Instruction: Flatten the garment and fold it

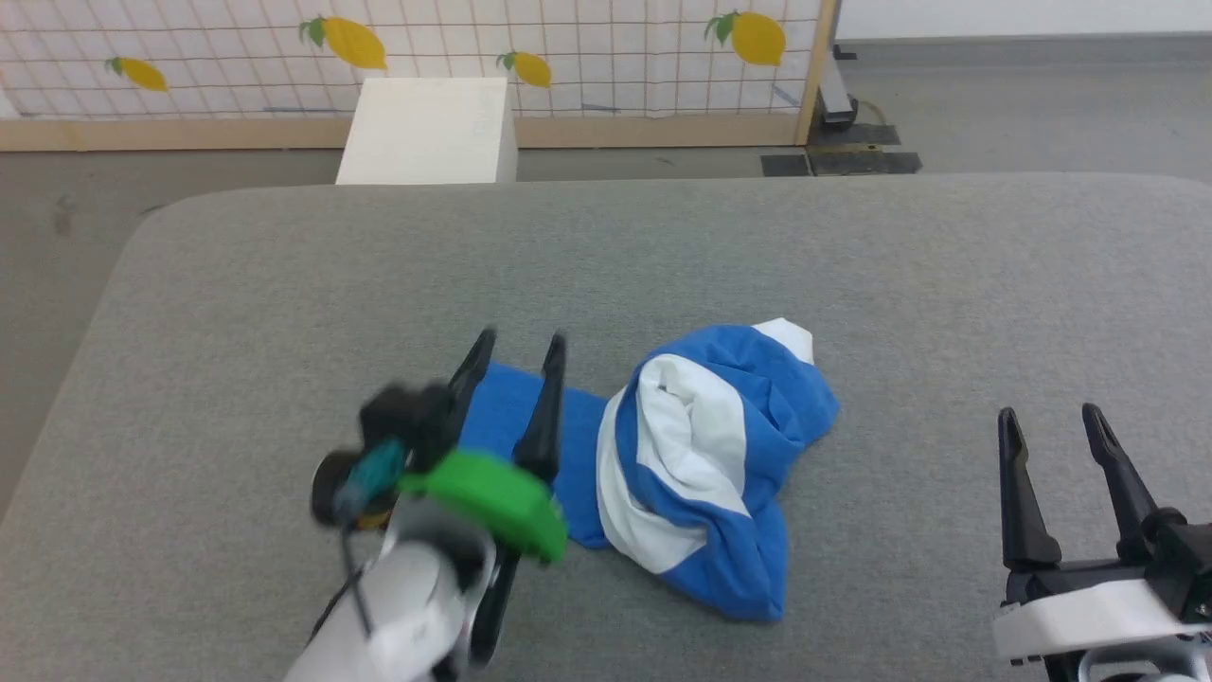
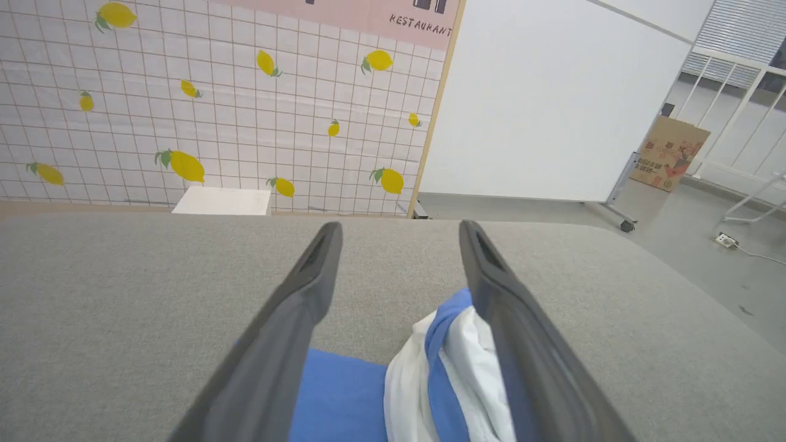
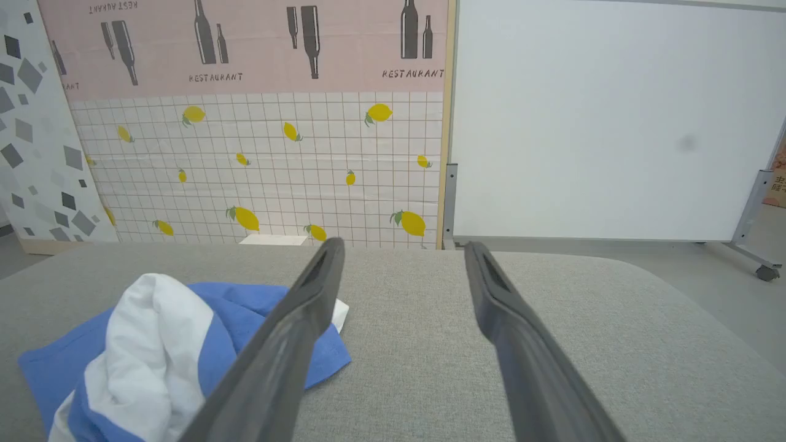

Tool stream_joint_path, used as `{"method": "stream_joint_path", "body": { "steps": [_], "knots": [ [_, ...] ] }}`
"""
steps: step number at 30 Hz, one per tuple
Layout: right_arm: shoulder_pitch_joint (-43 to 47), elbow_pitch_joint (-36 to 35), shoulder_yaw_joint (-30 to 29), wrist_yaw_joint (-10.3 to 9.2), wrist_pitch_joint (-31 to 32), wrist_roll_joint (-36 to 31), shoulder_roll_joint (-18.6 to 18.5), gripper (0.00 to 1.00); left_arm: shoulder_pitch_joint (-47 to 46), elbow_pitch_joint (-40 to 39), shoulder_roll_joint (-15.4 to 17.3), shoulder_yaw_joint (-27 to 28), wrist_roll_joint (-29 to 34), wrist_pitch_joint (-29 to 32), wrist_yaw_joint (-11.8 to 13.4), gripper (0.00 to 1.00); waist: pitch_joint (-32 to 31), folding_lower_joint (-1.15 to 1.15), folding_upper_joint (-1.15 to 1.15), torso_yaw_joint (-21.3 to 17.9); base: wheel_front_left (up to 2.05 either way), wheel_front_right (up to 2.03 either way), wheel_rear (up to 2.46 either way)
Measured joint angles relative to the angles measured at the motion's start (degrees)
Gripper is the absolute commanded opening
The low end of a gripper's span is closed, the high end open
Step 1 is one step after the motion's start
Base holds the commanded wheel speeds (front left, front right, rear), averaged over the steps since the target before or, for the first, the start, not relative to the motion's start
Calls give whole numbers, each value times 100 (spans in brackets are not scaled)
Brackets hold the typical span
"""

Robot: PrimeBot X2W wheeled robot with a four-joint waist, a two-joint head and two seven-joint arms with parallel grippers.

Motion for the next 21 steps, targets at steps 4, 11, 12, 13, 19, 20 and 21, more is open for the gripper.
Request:
{"method": "stream_joint_path", "body": {
  "steps": [4,11,12,13,19,20,21],
  "knots": [
    [148,-22,-35,-1,3,1,-1,100,843,-433,338,210,216,-422,99,100,-10,0,0,130,0,0,0],
    [370,10,-27,-1,52,41,-1,100,2166,-1212,366,960,776,-509,302,100,-19,0,0,270,0,0,0],
    [399,31,-16,-1,53,57,0,100,2325,-1244,313,1051,808,-509,302,100,-30,0,0,282,0,0,0],
    [429,59,-5,-1,54,75,0,100,2511,-1271,242,1141,851,-509,300,100,-45,0,0,301,0,0,0],
    [399,73,-2,-1,244,82,2,100,2793,-1328,-81,1450,1062,-509,5,100,-79,0,0,463,0,0,0],
    [308,53,-1,-1,328,82,1,100,2791,-1329,-127,1496,1101,-509,-57,100,-72,0,0,499,0,0,0],
    [171,38,8,-1,476,83,0,100,2787,-1332,-182,1547,1151,-509,-101,100,-60,0,0,535,0,0,0]
  ]
}}
